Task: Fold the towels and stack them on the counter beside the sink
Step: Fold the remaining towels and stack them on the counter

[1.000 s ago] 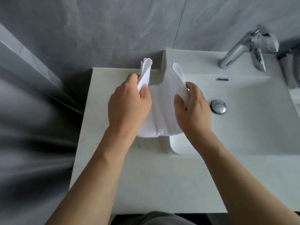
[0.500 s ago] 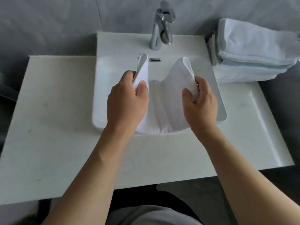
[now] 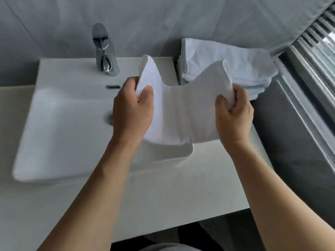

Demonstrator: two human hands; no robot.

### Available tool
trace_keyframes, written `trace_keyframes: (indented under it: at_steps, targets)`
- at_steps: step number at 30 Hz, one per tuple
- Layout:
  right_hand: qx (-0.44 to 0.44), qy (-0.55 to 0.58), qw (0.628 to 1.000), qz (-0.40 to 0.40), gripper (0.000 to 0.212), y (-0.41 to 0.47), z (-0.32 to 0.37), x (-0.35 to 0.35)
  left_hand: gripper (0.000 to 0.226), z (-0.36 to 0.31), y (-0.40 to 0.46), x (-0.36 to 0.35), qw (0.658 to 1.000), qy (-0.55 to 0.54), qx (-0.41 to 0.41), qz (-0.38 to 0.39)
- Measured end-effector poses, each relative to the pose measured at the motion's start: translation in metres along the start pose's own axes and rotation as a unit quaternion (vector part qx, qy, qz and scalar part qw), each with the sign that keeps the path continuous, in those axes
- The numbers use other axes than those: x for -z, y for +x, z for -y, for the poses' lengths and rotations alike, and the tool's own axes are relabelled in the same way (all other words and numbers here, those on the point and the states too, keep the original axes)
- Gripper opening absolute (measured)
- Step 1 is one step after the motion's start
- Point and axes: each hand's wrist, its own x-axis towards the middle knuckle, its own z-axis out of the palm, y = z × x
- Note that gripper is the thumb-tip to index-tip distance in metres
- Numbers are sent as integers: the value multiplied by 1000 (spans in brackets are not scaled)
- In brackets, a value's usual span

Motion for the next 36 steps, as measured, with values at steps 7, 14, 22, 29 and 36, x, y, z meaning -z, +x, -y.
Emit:
trace_keyframes:
  at_steps: [7, 14, 22, 29, 36]
  targets:
    - [-18, 24, 999, -34, 24, 111, -69, 39, 19, -42, 18, -93, 990, -104, 37, -84]
    - [-40, 12, 997, -67, 26, 196, -103, 41, 22, -76, 61, -147, 983, -153, 62, -85]
    - [-75, -28, 995, -54, 29, 268, -133, 32, 13, -70, 111, -201, 987, -108, 83, -85]
    - [-89, -106, 990, -13, 34, 300, -161, 6, 23, -44, 146, -236, 994, -27, 81, -74]
    - [-107, -171, 979, 22, 37, 304, -187, -7, 37, -16, 162, -252, 992, 71, 99, -46]
